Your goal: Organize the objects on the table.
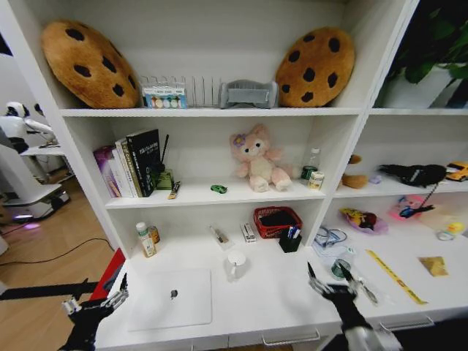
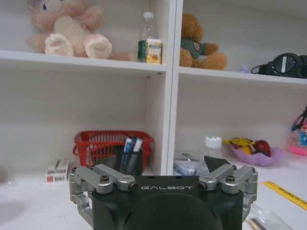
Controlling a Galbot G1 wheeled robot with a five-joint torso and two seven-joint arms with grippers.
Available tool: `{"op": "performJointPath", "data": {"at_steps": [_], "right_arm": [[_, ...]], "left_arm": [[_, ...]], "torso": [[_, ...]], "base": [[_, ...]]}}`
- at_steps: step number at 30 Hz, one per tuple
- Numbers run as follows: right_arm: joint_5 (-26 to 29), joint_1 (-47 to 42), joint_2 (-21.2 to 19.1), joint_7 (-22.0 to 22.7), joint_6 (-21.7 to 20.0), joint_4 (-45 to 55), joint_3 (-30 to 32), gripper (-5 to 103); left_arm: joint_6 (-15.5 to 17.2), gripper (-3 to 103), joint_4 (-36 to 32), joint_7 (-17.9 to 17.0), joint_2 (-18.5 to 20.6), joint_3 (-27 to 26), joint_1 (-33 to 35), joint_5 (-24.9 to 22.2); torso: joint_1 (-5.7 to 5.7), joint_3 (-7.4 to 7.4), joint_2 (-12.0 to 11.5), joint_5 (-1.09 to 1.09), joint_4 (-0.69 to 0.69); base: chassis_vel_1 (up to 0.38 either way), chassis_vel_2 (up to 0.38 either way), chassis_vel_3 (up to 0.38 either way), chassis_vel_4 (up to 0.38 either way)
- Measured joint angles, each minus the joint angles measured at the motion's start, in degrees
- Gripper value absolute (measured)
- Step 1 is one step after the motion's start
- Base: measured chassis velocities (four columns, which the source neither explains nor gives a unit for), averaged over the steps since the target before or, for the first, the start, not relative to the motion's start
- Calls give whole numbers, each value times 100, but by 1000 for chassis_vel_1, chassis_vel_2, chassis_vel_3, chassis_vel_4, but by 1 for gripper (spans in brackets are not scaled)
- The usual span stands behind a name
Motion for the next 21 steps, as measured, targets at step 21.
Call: {"op": "performJointPath", "data": {"at_steps": [21], "right_arm": [[251,923,-167,243,149,-345,395,100]], "left_arm": [[0,100,0,-1,0,1,0,0]], "torso": [[4,2,-3,1,4]], "base": [[-116,-125,124,116]]}}
